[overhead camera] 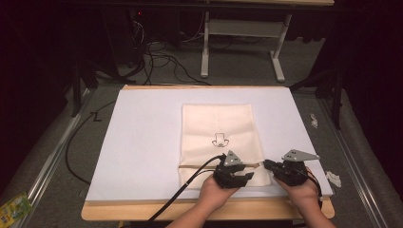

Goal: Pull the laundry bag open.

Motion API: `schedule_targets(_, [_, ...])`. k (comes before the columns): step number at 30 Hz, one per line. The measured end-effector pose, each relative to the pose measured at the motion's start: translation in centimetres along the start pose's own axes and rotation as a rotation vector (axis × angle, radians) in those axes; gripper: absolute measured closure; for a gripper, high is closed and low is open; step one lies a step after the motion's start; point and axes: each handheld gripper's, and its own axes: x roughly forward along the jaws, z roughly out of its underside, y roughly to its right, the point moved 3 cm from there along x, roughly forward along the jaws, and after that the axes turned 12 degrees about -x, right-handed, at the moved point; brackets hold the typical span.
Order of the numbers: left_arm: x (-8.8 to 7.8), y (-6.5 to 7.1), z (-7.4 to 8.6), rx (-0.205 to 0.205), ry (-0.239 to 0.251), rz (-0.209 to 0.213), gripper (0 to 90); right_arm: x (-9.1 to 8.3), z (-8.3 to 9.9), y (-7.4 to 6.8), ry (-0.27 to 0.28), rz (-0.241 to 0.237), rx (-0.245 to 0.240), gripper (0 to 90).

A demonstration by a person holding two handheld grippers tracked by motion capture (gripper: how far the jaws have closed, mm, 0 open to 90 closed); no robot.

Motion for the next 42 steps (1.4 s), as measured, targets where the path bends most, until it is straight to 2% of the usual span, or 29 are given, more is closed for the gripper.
schedule_targets(6, [1.6, 0.4, -0.8, -0.020, -0.008, -0.009, 64.8, -0.3, -0.3, -0.2, 0.019, 0.000, -0.001, 85.9])
schedule_targets(12, [1.9, 0.5, -1.1, -0.029, 0.004, -0.025, 77.6, -0.4, -0.3, -0.1, 0.032, 0.001, 0.002, 85.9])
schedule_targets(13, [1.9, 0.5, -1.2, -0.044, 0.015, -0.020, 77.6, -0.4, -0.4, -0.1, 0.034, 0.002, 0.001, 85.9])
schedule_targets(15, [2.0, 0.5, -1.4, -0.058, 0.030, -0.009, 83.4, -0.5, -0.5, -0.1, 0.045, 0.006, -0.003, 85.8])
schedule_targets(22, [1.7, 0.8, -1.7, -0.052, 0.064, 0.001, 85.1, -0.7, -0.5, -0.2, 0.055, 0.009, 0.007, 85.8])
schedule_targets(29, [1.8, 0.9, -2.0, -0.058, 0.071, -0.001, 85.0, -0.7, -0.6, -0.2, 0.065, 0.013, 0.009, 85.8])
schedule_targets(31, [1.8, 0.9, -2.0, -0.038, 0.069, 0.000, 86.6, -0.8, -0.6, -0.2, 0.066, 0.013, 0.009, 85.8])
schedule_targets(34, [1.7, 1.1, -2.1, -0.018, 0.065, -0.026, 87.1, -0.7, -0.7, -0.2, 0.064, 0.019, 0.005, 85.9])
schedule_targets(42, [1.5, 0.9, -2.2, -0.037, 0.063, -0.013, 87.4, -0.8, -0.7, -0.3, 0.062, 0.023, 0.018, 86.3])
